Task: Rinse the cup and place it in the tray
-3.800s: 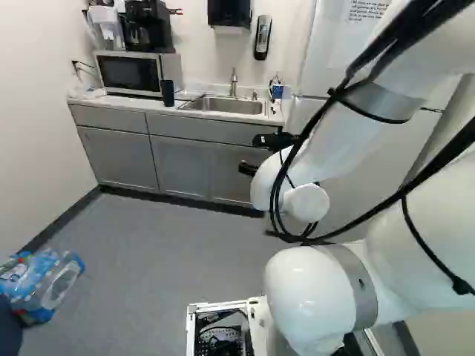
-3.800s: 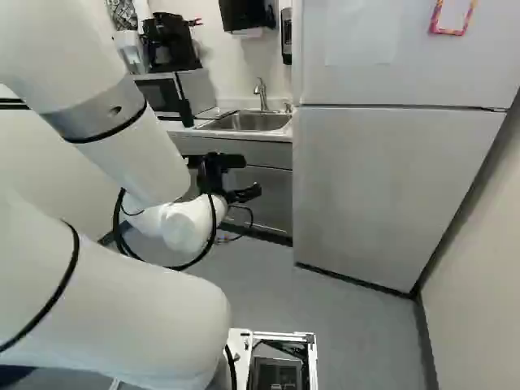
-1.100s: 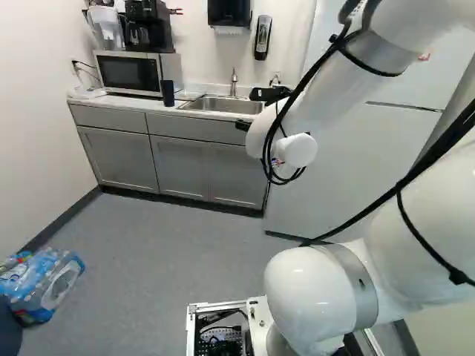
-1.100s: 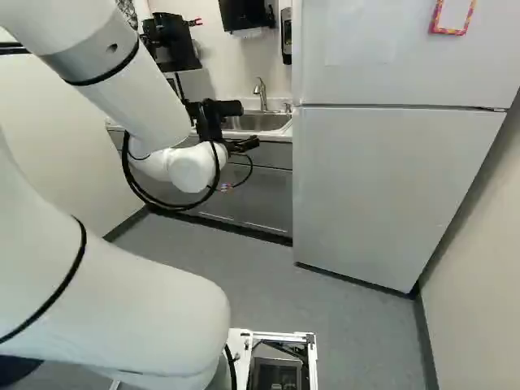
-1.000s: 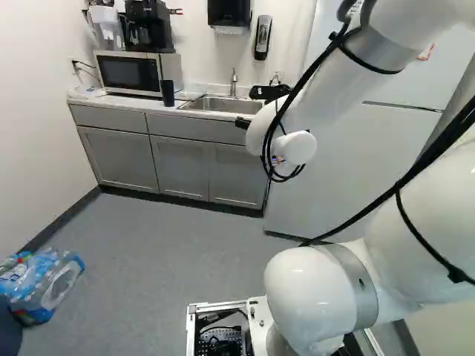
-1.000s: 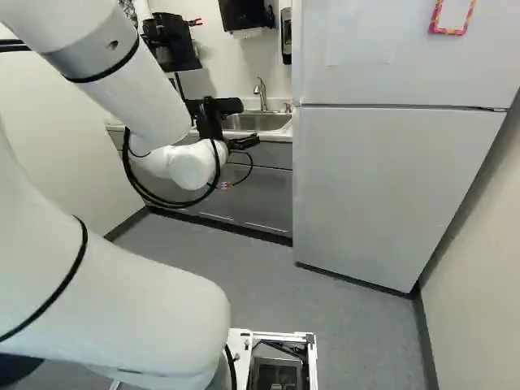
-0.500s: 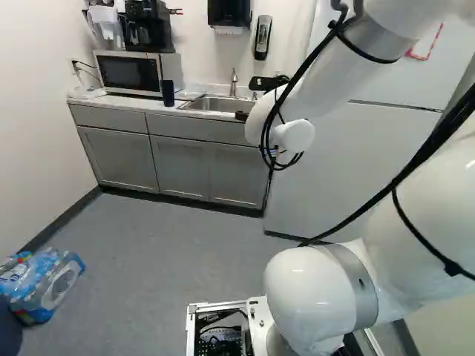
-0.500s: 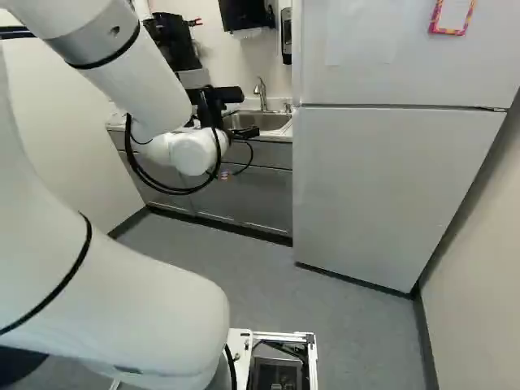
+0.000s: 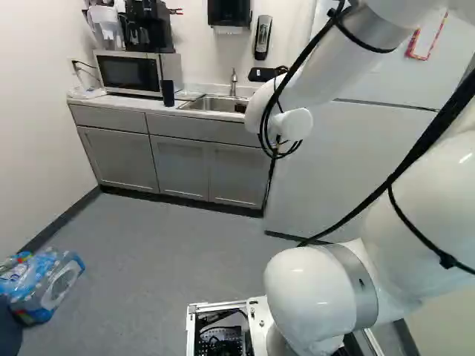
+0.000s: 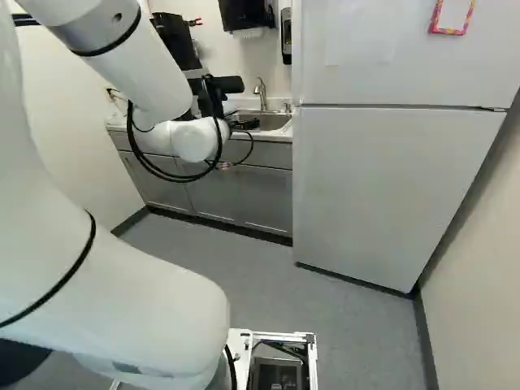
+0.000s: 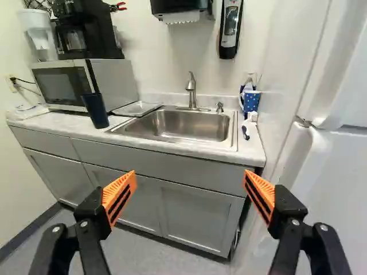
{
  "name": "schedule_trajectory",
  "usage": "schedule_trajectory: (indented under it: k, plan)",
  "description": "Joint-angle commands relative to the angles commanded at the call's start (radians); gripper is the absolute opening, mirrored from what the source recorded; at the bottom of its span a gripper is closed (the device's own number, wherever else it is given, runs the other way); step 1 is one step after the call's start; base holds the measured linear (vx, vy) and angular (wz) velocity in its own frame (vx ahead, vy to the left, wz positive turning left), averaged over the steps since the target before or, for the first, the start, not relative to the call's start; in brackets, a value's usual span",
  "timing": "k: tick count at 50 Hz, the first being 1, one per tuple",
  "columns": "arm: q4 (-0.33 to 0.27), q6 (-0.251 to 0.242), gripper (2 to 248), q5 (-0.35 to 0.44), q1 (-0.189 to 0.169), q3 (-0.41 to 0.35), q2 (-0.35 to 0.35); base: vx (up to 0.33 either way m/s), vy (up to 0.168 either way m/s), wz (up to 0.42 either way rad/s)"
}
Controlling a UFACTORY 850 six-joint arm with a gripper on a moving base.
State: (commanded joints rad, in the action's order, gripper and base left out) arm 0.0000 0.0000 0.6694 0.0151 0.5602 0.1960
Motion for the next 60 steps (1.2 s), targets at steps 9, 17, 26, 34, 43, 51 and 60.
schedule_trajectory:
  k: [9, 17, 26, 34, 43, 51, 60]
  plan:
    - [0.0, 0.0, 247, -0.018, 0.0, 0.028, -0.009, 0.0, 0.0, 0.0]
    - [0.0, 0.0, 247, -0.035, 0.0, 0.054, -0.018, 0.0, 0.0, 0.0]
    - [0.0, 0.0, 247, -0.053, -0.001, 0.082, -0.028, 0.0, 0.0, 0.0]
    - [0.0, 0.0, 247, -0.069, -0.001, 0.107, -0.037, 0.0, 0.0, 0.0]
    - [0.0, 0.0, 247, -0.087, -0.001, 0.137, -0.047, 0.0, 0.0, 0.0]
    - [0.0, 0.0, 247, -0.105, -0.001, 0.163, -0.057, 0.0, 0.0, 0.0]
    - [0.0, 0.0, 247, -0.124, -0.001, 0.192, -0.068, 0.0, 0.0, 0.0]
